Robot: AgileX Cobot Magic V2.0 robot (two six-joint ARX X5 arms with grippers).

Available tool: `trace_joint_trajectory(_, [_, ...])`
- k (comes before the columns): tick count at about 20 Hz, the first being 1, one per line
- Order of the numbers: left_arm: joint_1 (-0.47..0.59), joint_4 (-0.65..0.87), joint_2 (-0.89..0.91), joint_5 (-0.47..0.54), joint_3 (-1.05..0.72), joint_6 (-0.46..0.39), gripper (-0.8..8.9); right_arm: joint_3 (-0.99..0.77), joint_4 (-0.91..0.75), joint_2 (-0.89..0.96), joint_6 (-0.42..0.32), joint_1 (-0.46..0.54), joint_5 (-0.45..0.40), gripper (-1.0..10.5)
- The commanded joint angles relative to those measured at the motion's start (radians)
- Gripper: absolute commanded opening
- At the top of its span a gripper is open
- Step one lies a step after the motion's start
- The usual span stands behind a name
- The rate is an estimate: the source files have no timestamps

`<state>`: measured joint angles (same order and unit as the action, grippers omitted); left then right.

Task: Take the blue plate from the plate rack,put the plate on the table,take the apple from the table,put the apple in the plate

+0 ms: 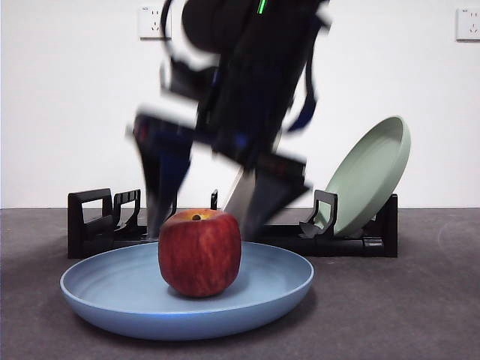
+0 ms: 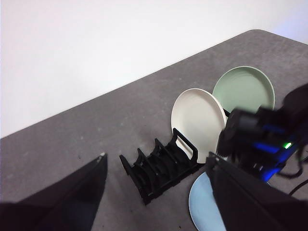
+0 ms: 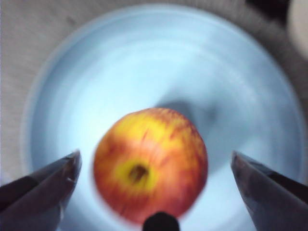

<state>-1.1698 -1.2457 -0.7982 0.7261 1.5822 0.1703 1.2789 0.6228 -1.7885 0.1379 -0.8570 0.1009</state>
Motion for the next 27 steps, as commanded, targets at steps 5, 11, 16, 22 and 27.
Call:
trace_joint_trajectory(5, [0.0, -0.011, -0.008, -0.024, -0.004, 0.04, 3.45, -0.006, 0.089, 0.238, -0.036, 0.0, -0.008, 5.9])
trace_joint_trajectory(11, [-0.001, -0.012, -0.051, -0.098, -0.004, 0.039, 3.45, -0.006, 0.147, 0.445, -0.052, 0.001, -0.082, 5.9])
trace_joint_trajectory(16, [-0.001, -0.012, -0.108, -0.101, -0.004, 0.034, 3.41, -0.006, 0.196, 0.579, -0.06, 0.009, -0.172, 4.1])
trace_joint_trajectory(22, [-0.001, -0.012, -0.179, -0.101, -0.004, -0.018, -0.07, -0.006, 0.261, 0.687, -0.09, 0.034, -0.189, -0.2])
trace_joint_trajectory(27, [-0.003, 0.011, -0.198, -0.1, -0.03, -0.043, -0.08, -0.016, 0.269, 0.771, -0.092, 0.039, -0.189, -0.1])
